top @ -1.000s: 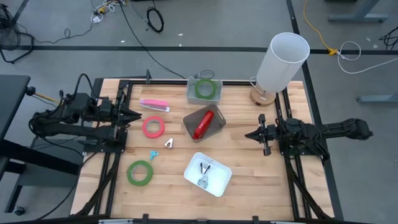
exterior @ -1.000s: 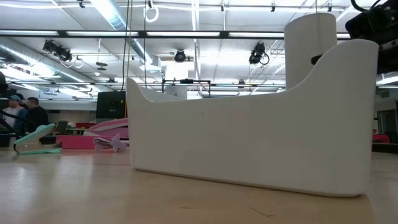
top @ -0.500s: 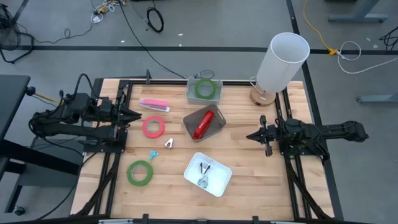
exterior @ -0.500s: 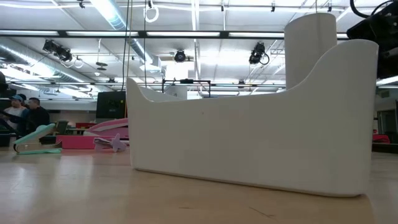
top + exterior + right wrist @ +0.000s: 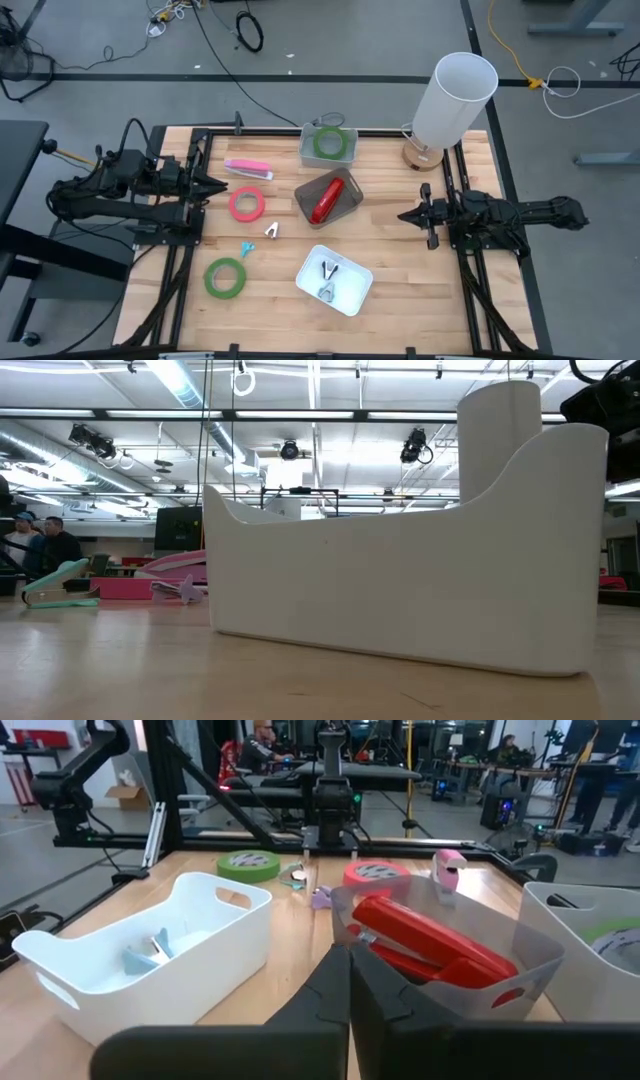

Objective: Pick and place Stapler, Stapler remover, tape
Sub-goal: Put the pink stapler into the black bin

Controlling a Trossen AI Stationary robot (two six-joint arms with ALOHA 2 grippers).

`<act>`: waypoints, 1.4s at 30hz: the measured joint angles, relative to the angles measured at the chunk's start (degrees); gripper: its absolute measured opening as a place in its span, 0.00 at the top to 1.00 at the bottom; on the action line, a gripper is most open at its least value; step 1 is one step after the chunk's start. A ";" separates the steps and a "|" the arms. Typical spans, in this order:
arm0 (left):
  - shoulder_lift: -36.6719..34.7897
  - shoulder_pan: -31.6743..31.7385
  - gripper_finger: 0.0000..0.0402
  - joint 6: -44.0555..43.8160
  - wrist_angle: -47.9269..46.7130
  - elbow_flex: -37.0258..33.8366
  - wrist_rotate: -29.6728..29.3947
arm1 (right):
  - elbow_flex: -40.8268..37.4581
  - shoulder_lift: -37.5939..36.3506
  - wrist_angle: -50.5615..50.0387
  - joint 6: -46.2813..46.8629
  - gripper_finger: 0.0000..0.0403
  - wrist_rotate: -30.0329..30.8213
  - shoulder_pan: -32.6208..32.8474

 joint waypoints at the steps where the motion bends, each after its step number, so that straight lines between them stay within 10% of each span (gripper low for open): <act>1: -0.01 -0.01 0.91 0.00 -0.01 0.00 0.01 | 0.00 -0.18 0.01 -0.02 1.00 0.00 -0.02; 42: 0.00 0.00 0.91 0.00 -0.01 0.00 0.00 | 0.02 -6.05 0.58 3.95 1.00 -2.91 0.00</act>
